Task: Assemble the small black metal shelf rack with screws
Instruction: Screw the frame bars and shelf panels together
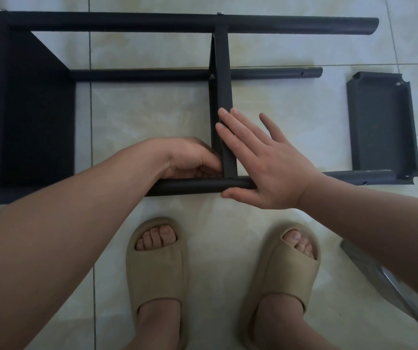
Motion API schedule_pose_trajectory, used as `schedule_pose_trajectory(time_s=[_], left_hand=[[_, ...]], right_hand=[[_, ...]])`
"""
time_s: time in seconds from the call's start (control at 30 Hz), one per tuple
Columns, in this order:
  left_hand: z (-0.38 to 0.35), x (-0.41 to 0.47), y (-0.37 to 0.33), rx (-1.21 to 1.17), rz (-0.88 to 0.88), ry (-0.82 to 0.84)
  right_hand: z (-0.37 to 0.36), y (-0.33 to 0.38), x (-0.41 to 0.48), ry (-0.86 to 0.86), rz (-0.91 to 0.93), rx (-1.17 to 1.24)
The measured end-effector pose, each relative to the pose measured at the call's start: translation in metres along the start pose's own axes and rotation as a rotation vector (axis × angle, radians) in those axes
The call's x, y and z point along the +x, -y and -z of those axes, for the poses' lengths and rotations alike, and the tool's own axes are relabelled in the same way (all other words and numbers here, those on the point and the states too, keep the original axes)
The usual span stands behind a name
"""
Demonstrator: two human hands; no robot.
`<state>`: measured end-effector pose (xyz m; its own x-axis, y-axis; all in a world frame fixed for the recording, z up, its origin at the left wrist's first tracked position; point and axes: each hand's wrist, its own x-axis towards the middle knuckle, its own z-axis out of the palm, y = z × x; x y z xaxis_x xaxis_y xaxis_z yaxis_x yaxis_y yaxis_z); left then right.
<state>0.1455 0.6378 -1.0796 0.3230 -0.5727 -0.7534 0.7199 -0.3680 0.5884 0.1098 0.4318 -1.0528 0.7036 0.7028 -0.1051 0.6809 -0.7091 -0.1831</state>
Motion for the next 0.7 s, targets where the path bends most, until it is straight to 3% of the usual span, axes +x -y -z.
schedule_pose_trajectory(time_s=[0.7], left_hand=[[0.0, 0.004, 0.008, 0.014, -0.051, 0.064]], right_hand=[[0.0, 0.001, 0.0, -0.008, -0.006, 0.0]])
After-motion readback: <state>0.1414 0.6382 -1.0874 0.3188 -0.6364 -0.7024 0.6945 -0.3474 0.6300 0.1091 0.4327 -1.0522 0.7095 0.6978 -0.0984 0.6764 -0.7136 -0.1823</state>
